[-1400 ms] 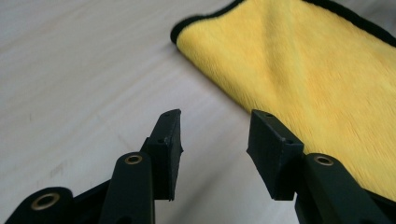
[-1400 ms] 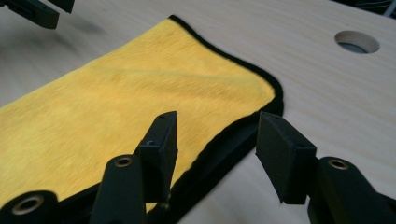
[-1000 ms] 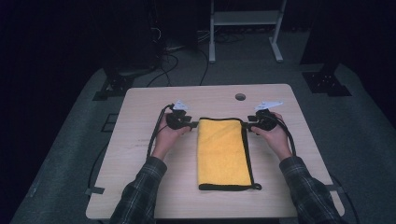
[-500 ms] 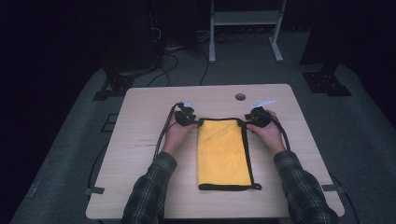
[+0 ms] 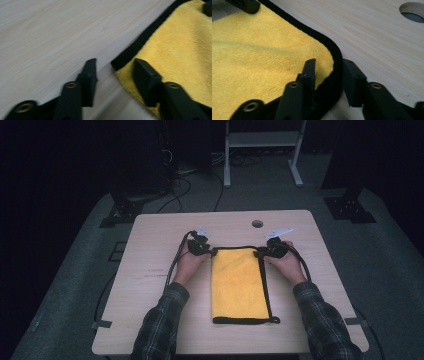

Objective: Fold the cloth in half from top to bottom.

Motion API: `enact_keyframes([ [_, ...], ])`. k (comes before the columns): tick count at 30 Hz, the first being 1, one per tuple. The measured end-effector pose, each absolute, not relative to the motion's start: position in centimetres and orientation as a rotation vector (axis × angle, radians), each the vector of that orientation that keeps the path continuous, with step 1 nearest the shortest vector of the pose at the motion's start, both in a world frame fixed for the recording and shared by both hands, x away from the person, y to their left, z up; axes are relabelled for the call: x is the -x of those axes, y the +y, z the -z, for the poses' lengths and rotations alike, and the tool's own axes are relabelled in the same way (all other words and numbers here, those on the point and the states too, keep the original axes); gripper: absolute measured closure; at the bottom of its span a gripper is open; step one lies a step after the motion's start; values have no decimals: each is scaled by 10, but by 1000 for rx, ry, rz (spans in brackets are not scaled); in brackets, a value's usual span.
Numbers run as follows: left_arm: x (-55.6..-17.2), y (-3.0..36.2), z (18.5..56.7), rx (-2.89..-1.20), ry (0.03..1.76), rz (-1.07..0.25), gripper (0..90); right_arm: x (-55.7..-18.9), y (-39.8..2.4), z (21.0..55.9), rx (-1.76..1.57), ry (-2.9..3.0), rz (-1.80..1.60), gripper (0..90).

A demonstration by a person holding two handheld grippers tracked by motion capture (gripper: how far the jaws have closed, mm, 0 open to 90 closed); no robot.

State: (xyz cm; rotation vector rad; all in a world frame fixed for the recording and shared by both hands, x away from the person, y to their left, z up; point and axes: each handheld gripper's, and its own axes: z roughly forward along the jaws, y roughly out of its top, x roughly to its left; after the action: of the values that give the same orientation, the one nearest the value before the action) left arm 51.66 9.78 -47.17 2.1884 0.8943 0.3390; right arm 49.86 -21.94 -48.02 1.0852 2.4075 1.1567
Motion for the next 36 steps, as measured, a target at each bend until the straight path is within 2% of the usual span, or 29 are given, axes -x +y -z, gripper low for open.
enact_keyframes([
  [3,-515,97,471,-2188,882,-302,685,-498,-218,479,-1100,2432,-1165,759],
  [6,-515,96,471,-2178,894,-261,798,-497,-216,478,-1121,2442,-1161,803],
  [9,-514,95,470,-2177,915,-250,835,-496,-214,477,-1162,2441,-1148,825],
  [17,-514,98,461,-2173,913,-266,852,-497,-214,472,-1202,2424,-1141,831],
  [27,-508,103,408,-2085,836,-367,850,-495,-214,426,-1118,2339,-1228,831],
  [36,-477,116,400,-2074,727,-343,849,-466,-218,414,-1004,2368,-1317,830],
])
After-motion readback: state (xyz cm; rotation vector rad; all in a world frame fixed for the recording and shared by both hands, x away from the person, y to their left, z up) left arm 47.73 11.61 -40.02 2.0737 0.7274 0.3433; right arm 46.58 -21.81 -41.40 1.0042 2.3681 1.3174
